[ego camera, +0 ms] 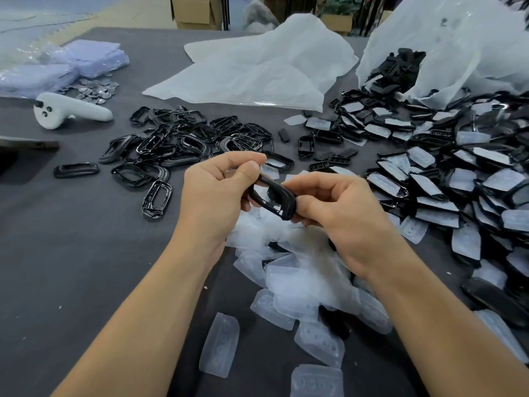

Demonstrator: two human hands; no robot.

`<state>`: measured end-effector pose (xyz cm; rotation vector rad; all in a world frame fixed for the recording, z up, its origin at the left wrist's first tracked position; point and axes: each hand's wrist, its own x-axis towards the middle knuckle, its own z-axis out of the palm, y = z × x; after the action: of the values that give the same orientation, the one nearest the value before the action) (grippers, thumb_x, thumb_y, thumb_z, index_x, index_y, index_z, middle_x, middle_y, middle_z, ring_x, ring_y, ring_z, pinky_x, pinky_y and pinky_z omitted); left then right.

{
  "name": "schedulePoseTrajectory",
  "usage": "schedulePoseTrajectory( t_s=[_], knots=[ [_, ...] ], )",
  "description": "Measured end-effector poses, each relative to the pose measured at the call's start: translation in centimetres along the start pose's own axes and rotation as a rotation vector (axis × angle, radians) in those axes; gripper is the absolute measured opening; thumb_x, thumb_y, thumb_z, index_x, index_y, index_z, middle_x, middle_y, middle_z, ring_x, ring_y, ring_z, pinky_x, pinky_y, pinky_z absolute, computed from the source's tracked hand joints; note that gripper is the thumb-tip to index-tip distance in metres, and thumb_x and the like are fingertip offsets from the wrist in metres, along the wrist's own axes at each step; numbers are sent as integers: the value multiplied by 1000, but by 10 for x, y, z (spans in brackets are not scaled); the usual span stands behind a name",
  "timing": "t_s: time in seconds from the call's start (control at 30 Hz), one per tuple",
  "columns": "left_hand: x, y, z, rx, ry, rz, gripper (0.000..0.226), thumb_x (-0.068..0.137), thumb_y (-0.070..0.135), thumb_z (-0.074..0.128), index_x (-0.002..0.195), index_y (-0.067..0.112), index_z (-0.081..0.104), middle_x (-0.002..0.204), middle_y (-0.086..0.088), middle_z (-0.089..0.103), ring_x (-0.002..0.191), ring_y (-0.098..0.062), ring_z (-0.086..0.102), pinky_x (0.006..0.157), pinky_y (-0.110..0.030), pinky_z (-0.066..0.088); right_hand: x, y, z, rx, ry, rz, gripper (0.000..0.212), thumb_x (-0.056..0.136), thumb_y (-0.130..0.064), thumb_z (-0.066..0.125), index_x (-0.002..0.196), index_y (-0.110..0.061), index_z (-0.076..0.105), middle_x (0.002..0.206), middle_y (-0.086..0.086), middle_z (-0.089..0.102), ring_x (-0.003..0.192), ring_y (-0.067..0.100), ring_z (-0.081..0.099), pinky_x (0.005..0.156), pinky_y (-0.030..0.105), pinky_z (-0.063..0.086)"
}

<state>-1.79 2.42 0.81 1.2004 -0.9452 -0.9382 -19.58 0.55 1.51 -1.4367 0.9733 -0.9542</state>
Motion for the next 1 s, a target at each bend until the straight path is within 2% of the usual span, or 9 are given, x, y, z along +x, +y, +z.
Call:
schedulePoseTrajectory(
  t_s=[0.07, 0.2, 0.3, 0.37, 0.47, 0.63, 0.87, 0.93, 1.0],
  knots=[
    [0, 1, 1, 0, -43, -3, 27, 98, 7, 67, 84, 25, 81, 75, -12, 76, 55, -19, 57, 47, -22, 44, 0, -1, 0, -30, -4, -25, 37, 88, 16, 58, 90, -13, 82, 81, 4, 79, 75, 12, 70, 71, 21, 55],
    [-1, 2, 1, 2, -161, -10, 22, 97, 5, 68, 86, 21, 79, 76, -10, 78, 50, -13, 52, 46, -17, 41, -4, -7, -8, -49, -7, -43, 50, 87, 21, 48, 76, -14, 81, 75, -3, 76, 71, 6, 67, 68, 16, 51],
    [-3, 1, 1, 2, -180, -12, 23, 94, 7, 73, 81, 24, 81, 76, -13, 77, 50, -12, 52, 45, -17, 41, -6, -12, -12, 8, -43, 28, 50, 96, 16, 45, 91, -19, 81, 91, 5, 70, 77, 13, 68, 69, 28, 60],
    [-3, -2, 1, 22, -163, -9, 20, 90, 9, 77, 81, 26, 82, 73, -12, 76, 50, -12, 52, 45, -18, 41, -6, -12, -11, 51, -29, 65, 41, 97, 14, 46, 104, -17, 73, 85, 4, 63, 72, 17, 70, 64, 35, 62],
    [-3, -4, -1, 41, -149, -24, 13, 86, 11, 82, 80, 22, 81, 69, -5, 74, 48, -13, 55, 45, -18, 41, -9, -9, -7, -57, 10, 46, 35, 93, 10, 55, 110, -21, 60, 76, -4, 67, 65, 22, 70, 61, 53, 61],
    [-7, -5, -2, 118, -222, -43, 17, 88, 6, 79, 78, 20, 81, 63, -5, 71, 46, -11, 58, 46, -17, 44, -9, -4, 5, -38, 22, 56, 29, 88, 9, 66, 100, -16, 57, 81, 5, 78, 60, 14, 65, 54, 24, 52],
    [-10, 1, -2, 13, -235, -22, 11, 80, 12, 83, 78, 22, 81, 59, 0, 68, 46, -9, 55, 47, -16, 43, -8, -3, 5, -63, -5, 51, 27, 91, 8, 64, 93, -18, 62, 79, -1, 79, 64, 15, 68, 56, 24, 54],
    [-12, 1, 3, 38, -179, 24, 12, 77, 11, 85, 75, 21, 81, 58, -9, 68, 47, -10, 56, 47, -17, 44, -8, -4, 9, 38, -75, 93, 29, 92, 15, 55, 100, -12, 62, 78, 9, 77, 63, 17, 65, 55, 24, 52],
    [-14, 0, 7, 91, -94, 91, 13, 77, 8, 88, 75, 18, 80, 65, -29, 65, 50, -19, 60, 50, -22, 50, -8, -6, 12, 189, -121, 153, 37, 90, 20, 48, 111, -8, 61, 83, 16, 74, 65, 19, 63, 56, 24, 51]
  ],
)
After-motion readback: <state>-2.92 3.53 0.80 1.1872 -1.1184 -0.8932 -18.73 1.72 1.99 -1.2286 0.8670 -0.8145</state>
